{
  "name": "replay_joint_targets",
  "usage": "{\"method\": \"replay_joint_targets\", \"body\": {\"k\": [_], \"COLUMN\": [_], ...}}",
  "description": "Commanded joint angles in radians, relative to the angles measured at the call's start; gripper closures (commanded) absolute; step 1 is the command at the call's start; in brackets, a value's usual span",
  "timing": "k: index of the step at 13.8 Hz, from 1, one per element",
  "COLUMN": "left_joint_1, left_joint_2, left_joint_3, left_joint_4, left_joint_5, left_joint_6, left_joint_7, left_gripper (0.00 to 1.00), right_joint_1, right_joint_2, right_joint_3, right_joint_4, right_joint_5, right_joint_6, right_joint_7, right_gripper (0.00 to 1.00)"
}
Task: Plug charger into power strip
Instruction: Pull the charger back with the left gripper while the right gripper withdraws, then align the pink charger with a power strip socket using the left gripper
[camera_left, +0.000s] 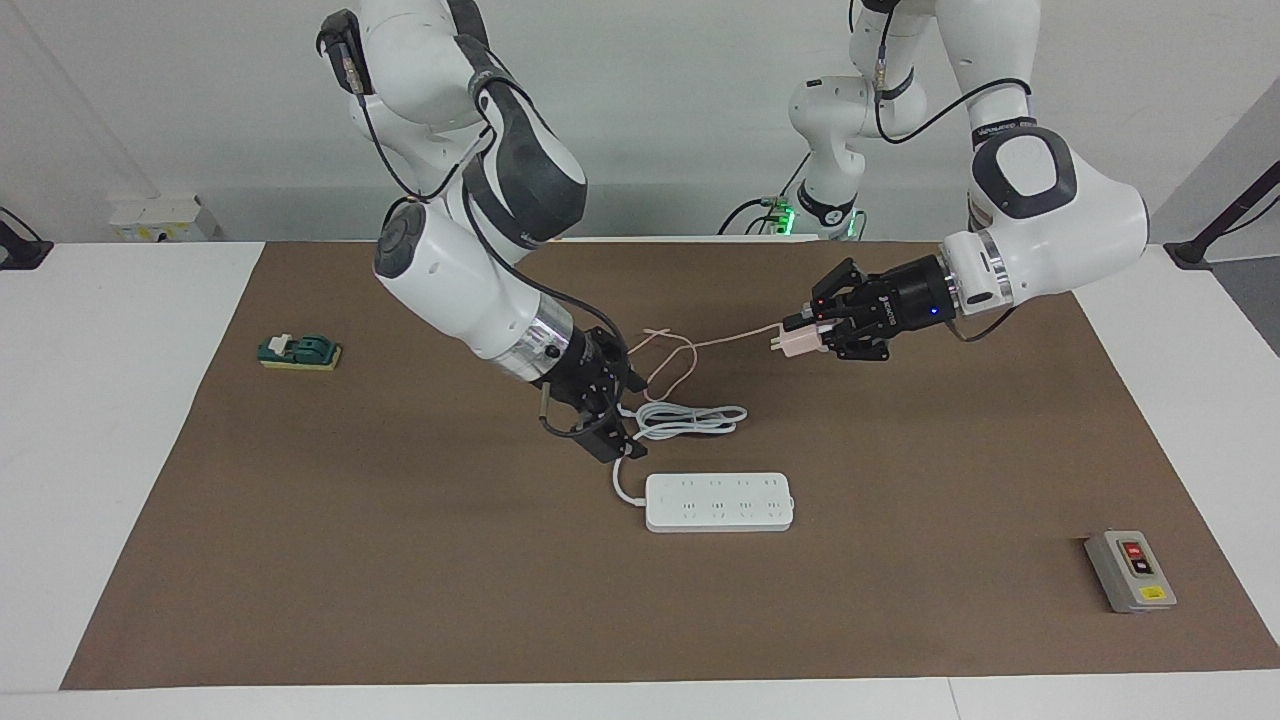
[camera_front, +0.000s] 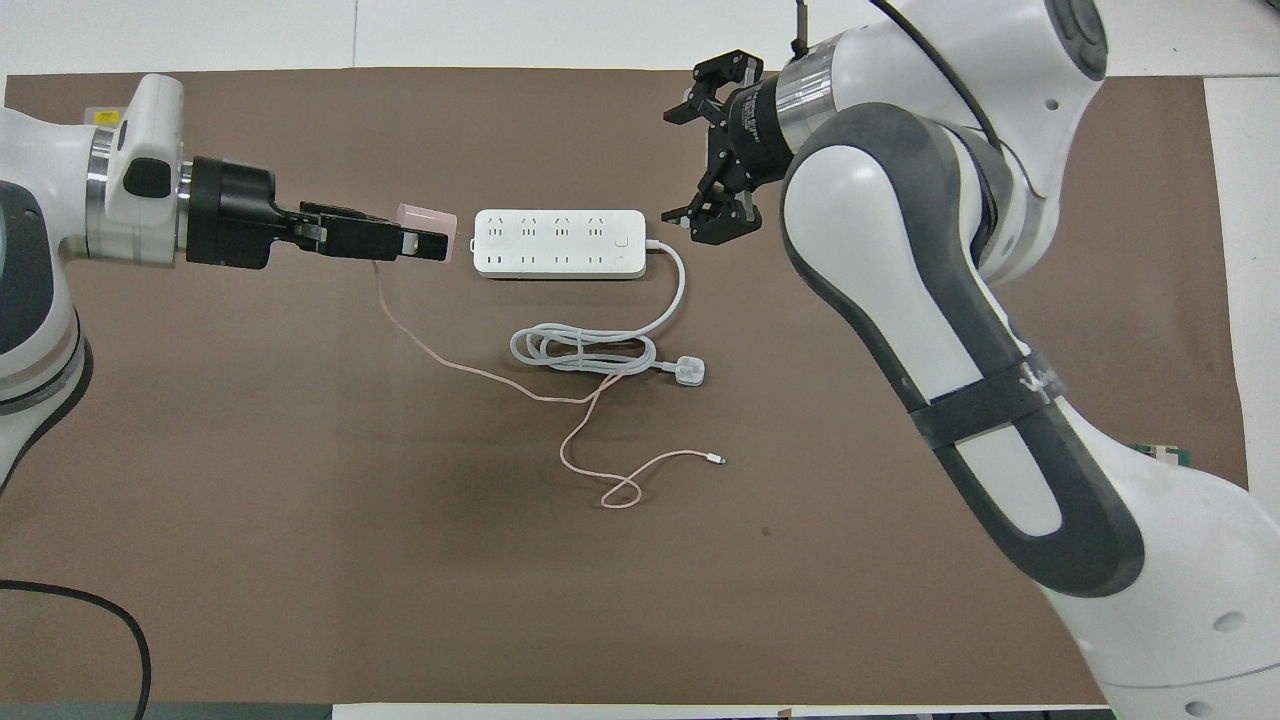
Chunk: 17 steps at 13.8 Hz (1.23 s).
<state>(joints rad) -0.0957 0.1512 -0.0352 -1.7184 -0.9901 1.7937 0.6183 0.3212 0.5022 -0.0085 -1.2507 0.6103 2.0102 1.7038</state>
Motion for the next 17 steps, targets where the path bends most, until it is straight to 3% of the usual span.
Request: {"method": "replay_joint_targets", "body": {"k": [1,8,10,12,17], "left_joint_1": [-0.01,-0.117,-0.133,-0.159,-0.171], "left_joint_2": [-0.01,0.019,0.085,0.157,0.228], "left_joint_3": [-0.002,-0.009,-0.011,-0.009,-0.008], "left_joint_4": [-0.018,-0.057,0.015,0.107,0.109], "left_joint_5": [0.128,0.618,0.691,0.764,0.844], "left_joint_6": [0.071,0.274,0.274,0.286,0.372], "left_joint_7": [0.101,0.202,0.242,0.404,0.492], "left_gripper": [1.0,1.0,1.0,1.0,1.0], "right_joint_1": [-0.048,-0.157,-0.188,-0.215,-0.226], "right_joint_2": [-0.051,-0.146,-0.165,-0.18,-0.234], "right_joint_3": [0.005,0.007,0.005,0.005,0.002], "right_joint_4": [-0.01,-0.001,-0.001,-0.001,-0.003], "right_joint_5": [-0.046,-0.233,-0.279,-0.314,-0.513], "right_joint_6": [-0.068,-0.272,-0.335,-0.384,-0.459], "right_joint_7": [-0.039,-0.422,-0.55,-0.689,-1.099], "right_gripper": [0.0,0.0,0.0,0.0,0.0]}}
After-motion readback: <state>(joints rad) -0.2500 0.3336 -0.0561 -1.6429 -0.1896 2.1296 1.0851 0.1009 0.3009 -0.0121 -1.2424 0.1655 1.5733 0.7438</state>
